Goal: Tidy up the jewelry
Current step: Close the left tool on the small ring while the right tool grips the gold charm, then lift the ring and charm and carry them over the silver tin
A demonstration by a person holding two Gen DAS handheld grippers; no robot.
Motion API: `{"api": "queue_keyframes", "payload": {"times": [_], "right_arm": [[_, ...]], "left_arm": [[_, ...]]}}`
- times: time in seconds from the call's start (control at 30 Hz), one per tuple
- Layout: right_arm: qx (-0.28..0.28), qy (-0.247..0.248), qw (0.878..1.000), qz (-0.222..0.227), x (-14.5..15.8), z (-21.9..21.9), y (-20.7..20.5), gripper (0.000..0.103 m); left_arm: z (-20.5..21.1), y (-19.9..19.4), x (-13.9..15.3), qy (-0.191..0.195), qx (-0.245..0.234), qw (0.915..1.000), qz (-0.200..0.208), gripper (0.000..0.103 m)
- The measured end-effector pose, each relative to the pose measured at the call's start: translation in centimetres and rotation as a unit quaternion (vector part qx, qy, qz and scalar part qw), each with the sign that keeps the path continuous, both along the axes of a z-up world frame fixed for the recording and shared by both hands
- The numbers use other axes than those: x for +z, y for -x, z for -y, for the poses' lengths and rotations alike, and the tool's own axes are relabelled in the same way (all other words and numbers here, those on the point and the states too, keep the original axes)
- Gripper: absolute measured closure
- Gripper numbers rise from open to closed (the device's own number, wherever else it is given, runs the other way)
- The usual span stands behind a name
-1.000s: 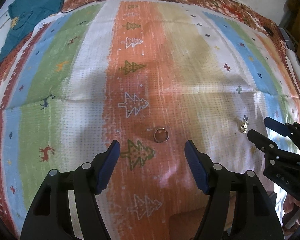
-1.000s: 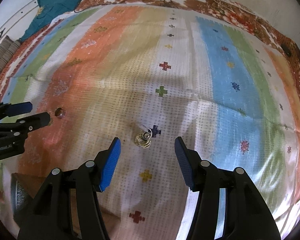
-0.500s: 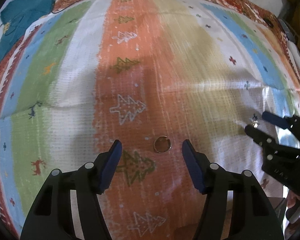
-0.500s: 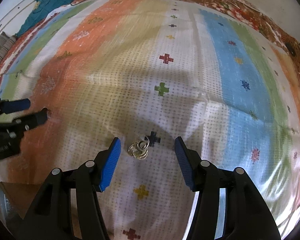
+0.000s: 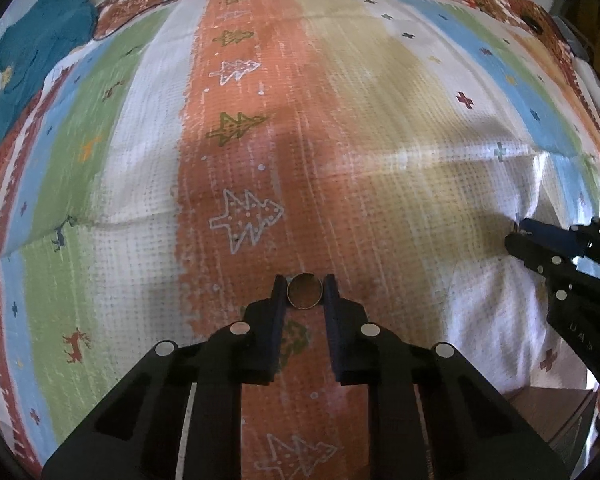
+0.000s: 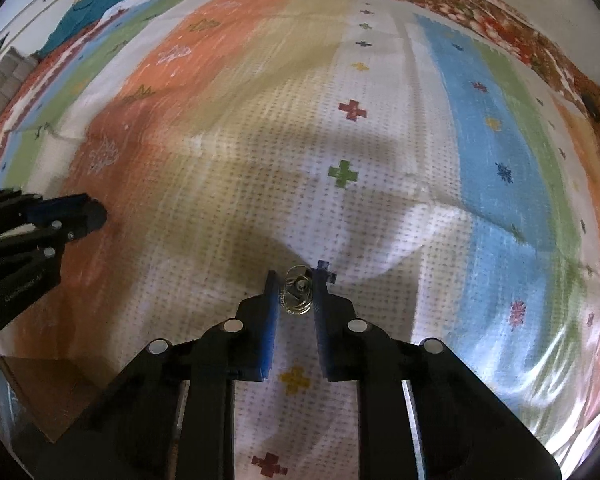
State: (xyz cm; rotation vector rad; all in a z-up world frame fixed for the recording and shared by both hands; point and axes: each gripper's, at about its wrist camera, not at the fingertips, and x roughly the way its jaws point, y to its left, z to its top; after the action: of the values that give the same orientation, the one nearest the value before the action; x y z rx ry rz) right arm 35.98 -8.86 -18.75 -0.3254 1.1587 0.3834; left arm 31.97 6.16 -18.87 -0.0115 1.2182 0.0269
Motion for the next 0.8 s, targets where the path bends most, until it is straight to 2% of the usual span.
{"api": "queue_keyframes", "payload": {"times": [0.2, 0.43, 0.8], "right_arm": [[-0.012, -0.021, 1.000, -0.001, 0.6, 0.7, 0.1, 0.086], [-0.007, -0.026, 0.999, 0.021, 2.5, 0.6, 1.3, 0.086], [-0.011, -0.041, 0.999, 0.032, 4.3, 1.1, 3.2, 0.086]], "left_arm": [[0.3, 0.1, 0.5, 0.001, -0.003, 1.0000, 0.000, 0.085], [0.9, 0.8, 2.3, -0.009, 0.000, 0.9998, 0.017, 0.085], [1.3, 2.9, 4.3, -0.007, 0.000, 0.9997, 0.025, 0.085]]}}
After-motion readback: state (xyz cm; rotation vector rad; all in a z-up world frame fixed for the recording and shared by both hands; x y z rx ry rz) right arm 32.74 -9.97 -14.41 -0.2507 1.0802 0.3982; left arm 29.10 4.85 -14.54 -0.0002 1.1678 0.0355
